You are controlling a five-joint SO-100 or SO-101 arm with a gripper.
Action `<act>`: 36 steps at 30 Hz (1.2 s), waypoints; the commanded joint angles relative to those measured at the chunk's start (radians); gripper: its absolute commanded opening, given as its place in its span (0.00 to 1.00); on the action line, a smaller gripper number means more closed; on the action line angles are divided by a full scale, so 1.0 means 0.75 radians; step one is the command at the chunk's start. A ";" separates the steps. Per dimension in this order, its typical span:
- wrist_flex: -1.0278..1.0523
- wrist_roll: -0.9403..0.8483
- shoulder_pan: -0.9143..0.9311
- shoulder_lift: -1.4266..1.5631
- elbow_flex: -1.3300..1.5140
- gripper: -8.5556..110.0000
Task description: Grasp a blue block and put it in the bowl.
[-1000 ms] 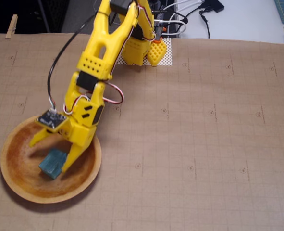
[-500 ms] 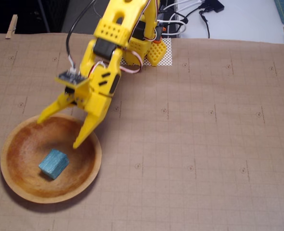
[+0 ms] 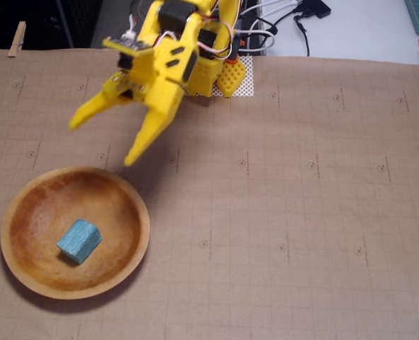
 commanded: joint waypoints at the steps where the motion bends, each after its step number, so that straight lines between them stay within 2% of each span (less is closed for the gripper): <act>1: 0.057 0.000 -0.057 0.235 0.035 0.40; 11: 0.405 0.000 -0.170 0.661 0.115 0.24; 23: 0.689 -0.002 -0.301 1.115 0.233 0.06; 36: 0.865 -0.004 -0.387 1.299 0.286 0.04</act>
